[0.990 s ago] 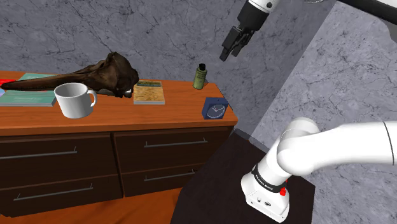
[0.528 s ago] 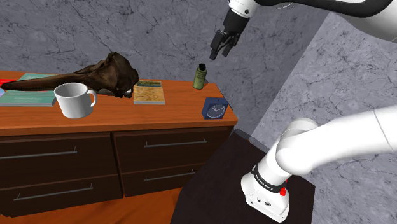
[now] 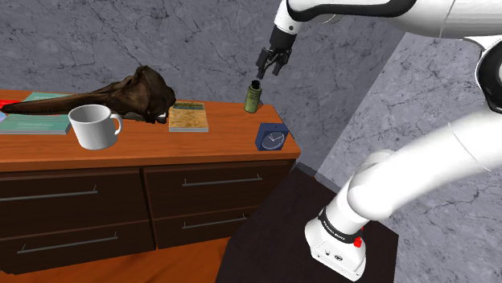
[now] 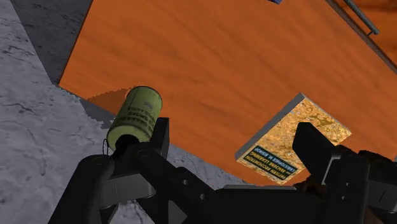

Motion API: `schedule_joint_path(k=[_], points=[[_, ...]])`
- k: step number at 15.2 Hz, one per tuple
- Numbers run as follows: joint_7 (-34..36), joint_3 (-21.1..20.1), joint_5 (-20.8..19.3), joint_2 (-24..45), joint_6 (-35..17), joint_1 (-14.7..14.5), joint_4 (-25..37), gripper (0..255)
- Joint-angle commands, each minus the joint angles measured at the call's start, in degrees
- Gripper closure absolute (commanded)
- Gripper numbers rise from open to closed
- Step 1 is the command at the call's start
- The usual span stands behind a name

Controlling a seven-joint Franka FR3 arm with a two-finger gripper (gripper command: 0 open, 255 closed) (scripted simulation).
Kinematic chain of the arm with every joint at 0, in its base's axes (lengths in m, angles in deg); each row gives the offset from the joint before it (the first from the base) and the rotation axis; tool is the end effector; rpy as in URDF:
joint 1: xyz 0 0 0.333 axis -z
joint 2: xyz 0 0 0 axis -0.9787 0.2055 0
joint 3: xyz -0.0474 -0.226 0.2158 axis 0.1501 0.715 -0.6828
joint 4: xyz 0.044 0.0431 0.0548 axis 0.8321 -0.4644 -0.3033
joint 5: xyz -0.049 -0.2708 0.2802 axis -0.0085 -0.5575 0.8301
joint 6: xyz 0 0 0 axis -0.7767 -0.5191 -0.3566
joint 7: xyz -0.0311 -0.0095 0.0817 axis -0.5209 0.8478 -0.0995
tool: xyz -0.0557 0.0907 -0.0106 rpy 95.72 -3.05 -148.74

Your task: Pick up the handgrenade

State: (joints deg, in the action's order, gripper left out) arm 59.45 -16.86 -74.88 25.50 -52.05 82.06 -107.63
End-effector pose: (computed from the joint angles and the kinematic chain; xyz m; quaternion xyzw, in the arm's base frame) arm 0.4447 -0.1016 0.5687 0.9972 -0.0366 0.0651 0.0039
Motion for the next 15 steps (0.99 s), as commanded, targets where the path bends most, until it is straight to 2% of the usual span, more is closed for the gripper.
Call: schedule_joint_path(k=[1, 12, 15], points=[[-0.87, 1.15, 0.02, 4.03, -1.09, 0.51, 2.24, 0], [-5.97, 6.26, 3.00, 26.71, -4.03, 4.03, 17.95, 0], [-6.24, 6.37, 3.29, 28.05, -5.48, 4.31, 17.64, 0]])
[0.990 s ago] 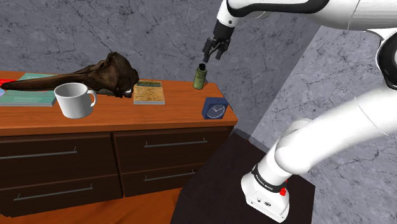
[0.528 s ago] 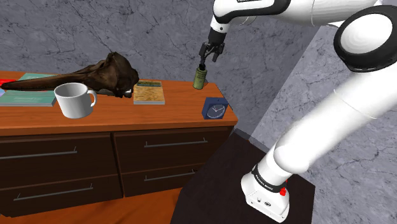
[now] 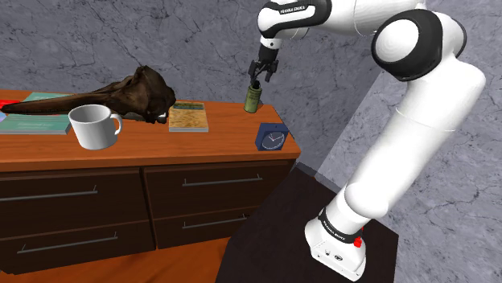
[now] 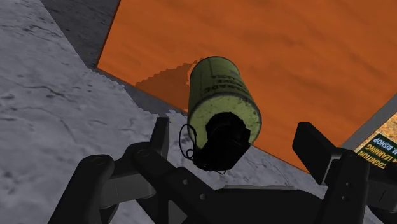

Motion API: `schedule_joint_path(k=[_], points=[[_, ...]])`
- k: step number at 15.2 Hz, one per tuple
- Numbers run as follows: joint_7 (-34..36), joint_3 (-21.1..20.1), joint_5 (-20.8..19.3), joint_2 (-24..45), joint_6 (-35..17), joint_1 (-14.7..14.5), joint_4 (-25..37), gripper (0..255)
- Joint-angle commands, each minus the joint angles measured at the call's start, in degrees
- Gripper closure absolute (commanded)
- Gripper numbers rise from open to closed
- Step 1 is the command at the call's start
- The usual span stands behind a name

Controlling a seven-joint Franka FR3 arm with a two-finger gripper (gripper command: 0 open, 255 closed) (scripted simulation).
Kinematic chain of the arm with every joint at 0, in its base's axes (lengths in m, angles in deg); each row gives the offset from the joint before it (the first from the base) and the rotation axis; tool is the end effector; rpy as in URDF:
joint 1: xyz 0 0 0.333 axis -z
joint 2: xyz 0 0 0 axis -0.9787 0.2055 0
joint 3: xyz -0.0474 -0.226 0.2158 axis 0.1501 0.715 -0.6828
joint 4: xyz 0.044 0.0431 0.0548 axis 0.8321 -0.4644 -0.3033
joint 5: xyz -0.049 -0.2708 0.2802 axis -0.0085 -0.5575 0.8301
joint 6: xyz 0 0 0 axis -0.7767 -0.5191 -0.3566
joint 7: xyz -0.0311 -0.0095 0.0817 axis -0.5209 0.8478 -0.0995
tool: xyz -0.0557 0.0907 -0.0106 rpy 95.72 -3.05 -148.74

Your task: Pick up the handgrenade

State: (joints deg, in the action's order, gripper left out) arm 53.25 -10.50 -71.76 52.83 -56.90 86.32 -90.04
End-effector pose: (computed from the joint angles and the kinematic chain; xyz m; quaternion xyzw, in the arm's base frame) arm 0.5530 -0.2201 0.4790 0.9960 -0.0852 0.0227 0.0121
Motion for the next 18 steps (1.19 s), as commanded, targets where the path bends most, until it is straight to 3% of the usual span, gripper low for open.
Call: schedule_joint_path(k=[1, 7, 8, 18], points=[[-0.07, 0.00, 0.21, 0.88, -1.37, 0.05, -0.53, 0], [-0.23, -0.03, 0.48, 1.77, -4.69, 0.09, -3.00, 0], [-0.30, -0.01, 0.50, 1.80, -4.75, 0.13, -3.02, 255], [-0.19, -0.02, 0.41, 1.55, -3.97, 0.08, -2.49, 255]])
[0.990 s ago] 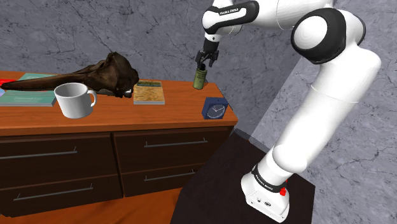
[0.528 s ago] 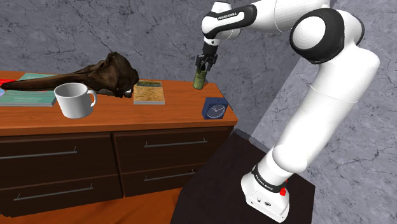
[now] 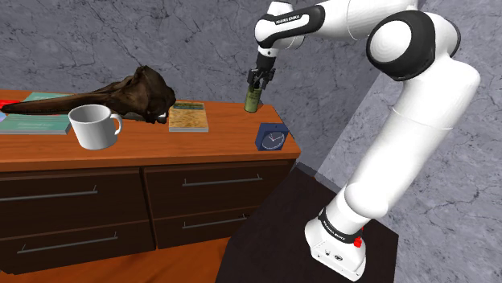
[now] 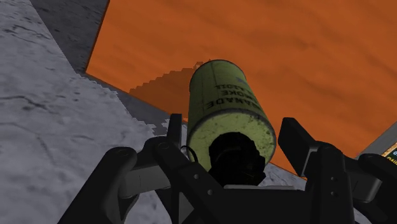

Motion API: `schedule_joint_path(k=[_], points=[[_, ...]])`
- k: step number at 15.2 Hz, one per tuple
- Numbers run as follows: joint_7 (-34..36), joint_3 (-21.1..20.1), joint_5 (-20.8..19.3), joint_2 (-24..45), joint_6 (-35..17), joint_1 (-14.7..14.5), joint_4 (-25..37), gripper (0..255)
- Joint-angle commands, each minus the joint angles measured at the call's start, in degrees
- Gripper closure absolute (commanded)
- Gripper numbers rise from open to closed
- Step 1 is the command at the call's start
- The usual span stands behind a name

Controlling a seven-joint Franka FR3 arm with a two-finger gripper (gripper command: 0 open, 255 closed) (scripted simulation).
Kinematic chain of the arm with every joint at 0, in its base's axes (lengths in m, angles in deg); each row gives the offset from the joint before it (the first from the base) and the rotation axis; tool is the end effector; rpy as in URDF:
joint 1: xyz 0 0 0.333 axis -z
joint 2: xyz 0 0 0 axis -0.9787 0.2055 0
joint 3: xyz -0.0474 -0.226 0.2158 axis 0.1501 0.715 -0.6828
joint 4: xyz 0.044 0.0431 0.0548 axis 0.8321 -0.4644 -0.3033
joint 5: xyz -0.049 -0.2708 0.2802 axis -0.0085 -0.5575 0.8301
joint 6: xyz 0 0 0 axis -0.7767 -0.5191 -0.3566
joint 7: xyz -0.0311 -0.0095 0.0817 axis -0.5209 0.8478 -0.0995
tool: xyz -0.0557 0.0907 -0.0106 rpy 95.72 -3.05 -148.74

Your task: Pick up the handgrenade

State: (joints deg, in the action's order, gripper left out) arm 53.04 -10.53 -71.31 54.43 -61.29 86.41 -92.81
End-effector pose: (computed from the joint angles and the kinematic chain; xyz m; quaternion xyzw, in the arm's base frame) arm 0.5558 -0.2211 0.4467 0.9960 -0.0857 0.0232 0.0124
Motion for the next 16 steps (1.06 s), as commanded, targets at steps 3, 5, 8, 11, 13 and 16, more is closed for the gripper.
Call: schedule_joint_path(k=[3, 5, 8, 11, 13, 16], points=[[0.12, 0.02, -0.21, -0.62, 2.61, -0.03, 1.91, 255], [0.18, 0.04, -0.30, -0.95, 4.07, -0.04, 3.06, 255], [0.24, 0.05, -0.42, -1.34, 6.29, -0.06, 4.90, 255], [0.29, 0.06, -0.50, -1.62, 8.53, -0.06, 6.86, 255], [0.30, 0.07, -0.54, -1.75, 10.03, -0.05, 8.25, 255], [0.31, 0.08, -0.56, -1.80, 10.91, -0.05, 9.08, 255]])
